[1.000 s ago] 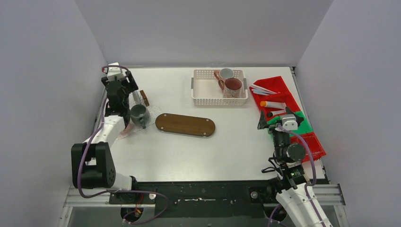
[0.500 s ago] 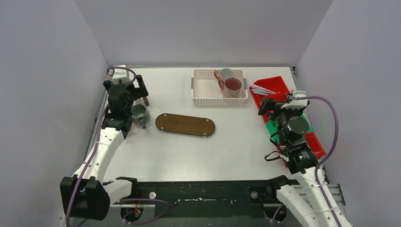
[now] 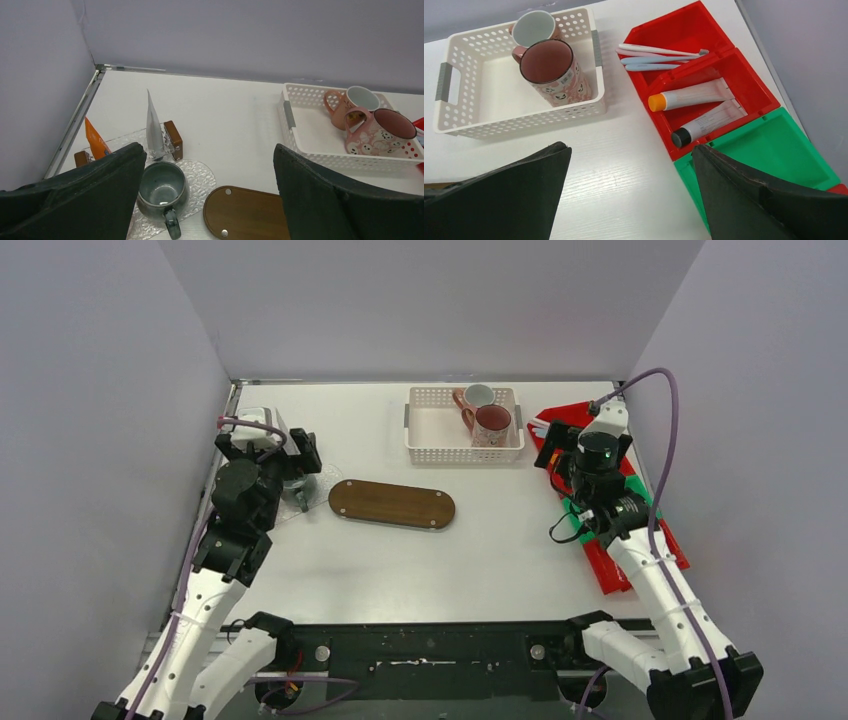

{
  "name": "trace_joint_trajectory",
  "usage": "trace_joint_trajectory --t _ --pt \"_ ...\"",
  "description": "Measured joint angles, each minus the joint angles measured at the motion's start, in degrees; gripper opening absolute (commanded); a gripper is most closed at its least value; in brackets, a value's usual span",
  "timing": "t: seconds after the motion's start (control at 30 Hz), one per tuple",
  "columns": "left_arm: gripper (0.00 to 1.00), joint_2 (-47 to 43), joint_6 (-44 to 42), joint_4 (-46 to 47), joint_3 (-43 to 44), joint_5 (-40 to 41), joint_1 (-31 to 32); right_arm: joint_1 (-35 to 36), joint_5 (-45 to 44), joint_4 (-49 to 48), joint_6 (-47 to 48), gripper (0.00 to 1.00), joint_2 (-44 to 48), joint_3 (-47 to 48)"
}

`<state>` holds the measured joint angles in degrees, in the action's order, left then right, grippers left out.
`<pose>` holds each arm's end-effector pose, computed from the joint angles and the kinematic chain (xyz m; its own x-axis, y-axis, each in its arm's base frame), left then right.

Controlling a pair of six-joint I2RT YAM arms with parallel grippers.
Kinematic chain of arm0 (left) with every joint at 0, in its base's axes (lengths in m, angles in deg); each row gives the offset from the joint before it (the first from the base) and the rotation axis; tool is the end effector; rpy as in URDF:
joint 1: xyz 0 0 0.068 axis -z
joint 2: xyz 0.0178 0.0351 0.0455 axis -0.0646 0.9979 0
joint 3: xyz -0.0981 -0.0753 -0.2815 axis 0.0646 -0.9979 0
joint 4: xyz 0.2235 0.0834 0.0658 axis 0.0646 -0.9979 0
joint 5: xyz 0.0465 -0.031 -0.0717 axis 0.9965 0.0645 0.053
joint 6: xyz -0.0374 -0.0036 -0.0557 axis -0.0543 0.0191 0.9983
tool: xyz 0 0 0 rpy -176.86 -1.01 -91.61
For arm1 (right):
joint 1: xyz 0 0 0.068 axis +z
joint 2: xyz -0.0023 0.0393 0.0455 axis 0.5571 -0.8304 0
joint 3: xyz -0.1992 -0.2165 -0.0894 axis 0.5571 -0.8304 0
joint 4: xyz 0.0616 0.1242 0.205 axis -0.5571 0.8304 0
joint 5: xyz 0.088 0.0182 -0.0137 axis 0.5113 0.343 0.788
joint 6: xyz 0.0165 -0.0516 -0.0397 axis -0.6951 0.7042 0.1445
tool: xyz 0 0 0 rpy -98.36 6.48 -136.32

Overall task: Prepare toiletry sets of a toothbrush and toothpaste on the tray
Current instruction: Place the toothpaste in the toothpaste holder, then pick up the toothbrush from the storage box.

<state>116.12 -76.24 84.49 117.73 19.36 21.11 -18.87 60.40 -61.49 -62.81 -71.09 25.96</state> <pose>0.1614 -0.0332 0.4001 -0.0126 -0.1435 -0.9896 -0.0135 0.9896 -0.1433 0.1869 0.0348 0.3681 -0.3416 0.1924 -0.9199 0.1011 0.9807 0.1676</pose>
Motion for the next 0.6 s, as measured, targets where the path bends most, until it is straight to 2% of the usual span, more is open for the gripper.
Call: trace_joint_trajectory --t 0.17,0.5,0.6 --pt "0.97 -2.69 0.24 -0.81 -3.82 0.11 1.86 -1.99 0.04 0.0 -4.11 0.88 -8.17 3.1" --pt "0.97 -3.28 -0.02 -1.95 -6.69 1.27 4.98 -5.25 -0.04 -2.19 -15.28 0.65 -24.39 8.37" --pt "0.97 -3.87 -0.22 -1.95 -7.21 2.19 5.05 -5.31 -0.22 -2.36 -19.21 0.64 -29.29 10.56"
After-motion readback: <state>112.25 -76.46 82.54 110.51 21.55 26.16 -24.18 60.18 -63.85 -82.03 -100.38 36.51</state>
